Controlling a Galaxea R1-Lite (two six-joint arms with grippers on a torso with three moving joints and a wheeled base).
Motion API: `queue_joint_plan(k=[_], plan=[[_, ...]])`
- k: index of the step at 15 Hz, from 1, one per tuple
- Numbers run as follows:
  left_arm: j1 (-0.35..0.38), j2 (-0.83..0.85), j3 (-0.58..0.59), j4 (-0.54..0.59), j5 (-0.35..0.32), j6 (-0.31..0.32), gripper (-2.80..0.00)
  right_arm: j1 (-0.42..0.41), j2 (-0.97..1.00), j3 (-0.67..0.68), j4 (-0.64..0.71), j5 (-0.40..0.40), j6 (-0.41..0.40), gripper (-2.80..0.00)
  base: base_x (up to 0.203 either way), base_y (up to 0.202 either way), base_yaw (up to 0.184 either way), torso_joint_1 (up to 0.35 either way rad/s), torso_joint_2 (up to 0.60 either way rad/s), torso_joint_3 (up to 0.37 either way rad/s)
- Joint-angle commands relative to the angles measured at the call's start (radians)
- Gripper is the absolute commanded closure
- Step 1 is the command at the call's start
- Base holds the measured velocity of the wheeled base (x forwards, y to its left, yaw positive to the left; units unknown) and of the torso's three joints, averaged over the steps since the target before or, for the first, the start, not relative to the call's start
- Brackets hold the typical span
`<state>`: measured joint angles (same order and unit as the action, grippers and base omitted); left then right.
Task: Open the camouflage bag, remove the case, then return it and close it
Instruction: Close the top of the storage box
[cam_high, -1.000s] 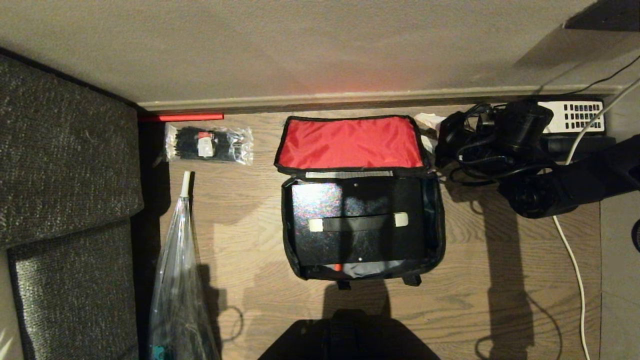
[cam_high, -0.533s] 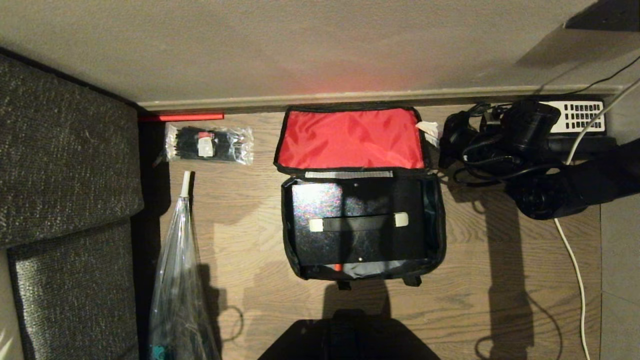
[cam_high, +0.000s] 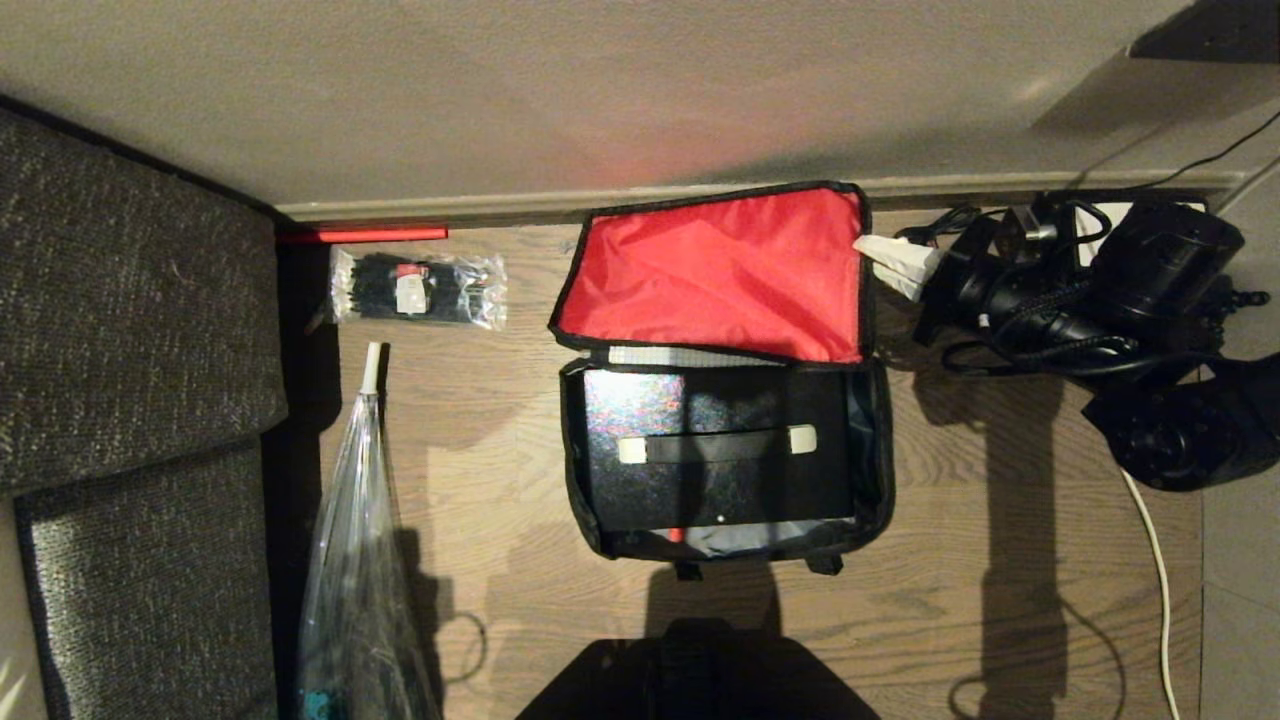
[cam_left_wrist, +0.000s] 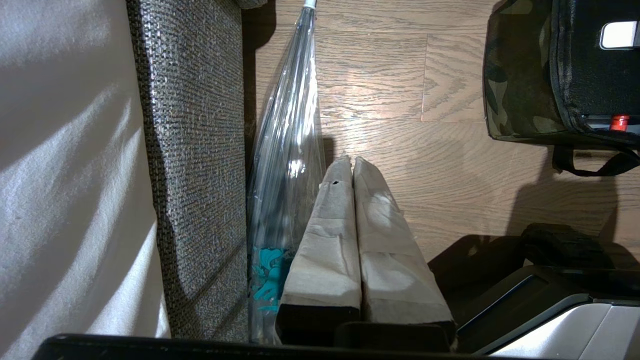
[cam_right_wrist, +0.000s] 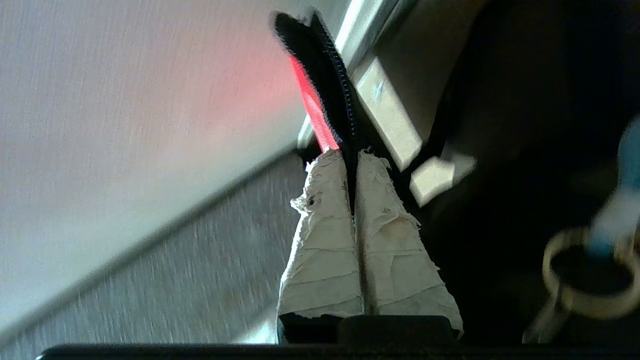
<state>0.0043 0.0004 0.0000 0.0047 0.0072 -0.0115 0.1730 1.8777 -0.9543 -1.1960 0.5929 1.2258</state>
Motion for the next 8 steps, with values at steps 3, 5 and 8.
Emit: queue_joint_plan(k=[3,5,8], plan=[[0.000,0.000,0.003,0.000,0.000,-0.001,0.00,-0.004,-0.097,0.199,-0.051,0.140,-0.179,0.00,0.000,0.000,0.000,0.000,0.00,0.000],[0.000,0.000,0.003,0.000,0.000,-0.001,0.00,-0.023,-0.120,0.260,-0.061,0.184,-0.246,0.00,0.000,0.000,0.000,0.000,0.00,0.000],[0.000,0.000,0.003,0.000,0.000,-0.001,0.00,-0.033,-0.161,0.344,-0.055,0.198,-0.356,0.00,0.000,0.000,0.000,0.000,0.00,0.000]])
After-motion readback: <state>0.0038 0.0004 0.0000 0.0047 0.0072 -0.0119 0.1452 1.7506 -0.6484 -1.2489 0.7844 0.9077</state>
